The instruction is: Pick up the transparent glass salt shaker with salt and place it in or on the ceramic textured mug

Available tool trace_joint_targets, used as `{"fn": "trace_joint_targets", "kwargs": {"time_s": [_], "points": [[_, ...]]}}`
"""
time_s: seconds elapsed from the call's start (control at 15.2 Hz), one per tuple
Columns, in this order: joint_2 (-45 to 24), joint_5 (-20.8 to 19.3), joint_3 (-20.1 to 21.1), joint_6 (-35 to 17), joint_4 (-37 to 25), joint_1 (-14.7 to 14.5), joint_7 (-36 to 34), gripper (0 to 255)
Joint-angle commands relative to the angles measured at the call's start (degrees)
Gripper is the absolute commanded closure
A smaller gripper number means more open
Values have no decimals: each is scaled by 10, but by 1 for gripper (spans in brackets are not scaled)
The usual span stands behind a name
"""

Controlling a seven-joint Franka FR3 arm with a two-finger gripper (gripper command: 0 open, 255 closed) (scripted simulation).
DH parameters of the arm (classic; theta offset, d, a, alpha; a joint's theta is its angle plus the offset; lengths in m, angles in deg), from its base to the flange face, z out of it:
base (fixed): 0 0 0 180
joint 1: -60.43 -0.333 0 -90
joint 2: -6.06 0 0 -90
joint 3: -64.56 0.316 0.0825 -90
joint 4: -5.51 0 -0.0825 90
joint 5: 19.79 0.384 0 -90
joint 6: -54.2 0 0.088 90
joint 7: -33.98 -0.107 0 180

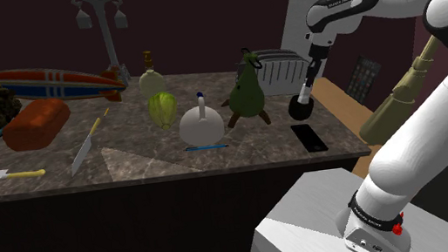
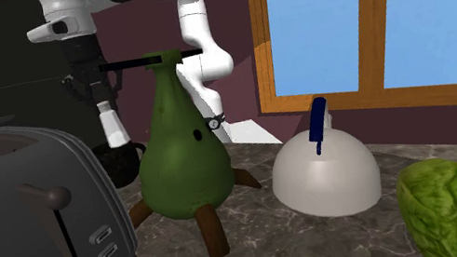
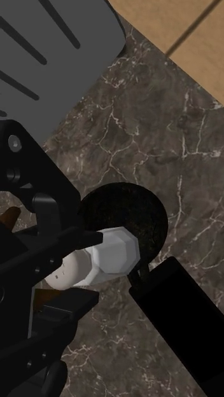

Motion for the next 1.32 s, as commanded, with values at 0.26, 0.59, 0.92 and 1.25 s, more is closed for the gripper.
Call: {"fn": "trace_joint_targets", "kwargs": {"time_s": [0.26,0.59,0.92,1.25], "points": [[-1,0,0,0,1,0,0,0],[5,-3,1,38,-32,0,-2,0],[7,-4,1,73,-65,0,-3,0],[7,-4,1,73,-65,0,-3,0]]}}
